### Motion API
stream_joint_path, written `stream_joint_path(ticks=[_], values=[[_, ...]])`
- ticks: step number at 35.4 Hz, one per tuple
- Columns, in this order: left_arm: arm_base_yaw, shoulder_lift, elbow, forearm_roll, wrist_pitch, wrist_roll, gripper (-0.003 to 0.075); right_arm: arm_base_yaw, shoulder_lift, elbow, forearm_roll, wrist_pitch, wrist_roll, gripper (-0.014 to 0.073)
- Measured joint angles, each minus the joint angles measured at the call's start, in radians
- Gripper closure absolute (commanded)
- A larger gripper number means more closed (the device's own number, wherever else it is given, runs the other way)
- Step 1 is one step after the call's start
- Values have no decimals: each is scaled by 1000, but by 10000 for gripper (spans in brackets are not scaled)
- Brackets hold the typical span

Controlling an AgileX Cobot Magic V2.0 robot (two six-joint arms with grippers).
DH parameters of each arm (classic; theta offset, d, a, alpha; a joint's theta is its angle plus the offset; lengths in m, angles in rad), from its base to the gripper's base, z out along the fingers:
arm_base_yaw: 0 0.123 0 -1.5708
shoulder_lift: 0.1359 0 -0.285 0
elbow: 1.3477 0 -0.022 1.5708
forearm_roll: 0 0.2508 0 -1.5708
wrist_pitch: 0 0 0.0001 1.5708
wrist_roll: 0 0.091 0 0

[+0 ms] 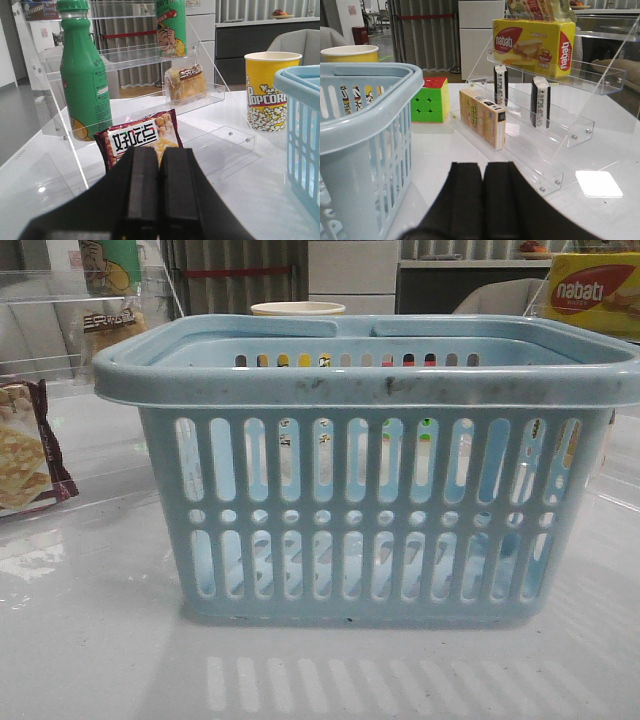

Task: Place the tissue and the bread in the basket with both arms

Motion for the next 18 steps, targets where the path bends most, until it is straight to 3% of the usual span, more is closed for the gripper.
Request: stream_joint_path(ticks=[18], values=[[0, 0, 0, 0, -32, 0, 622, 0, 0, 0, 0, -6, 0, 537]])
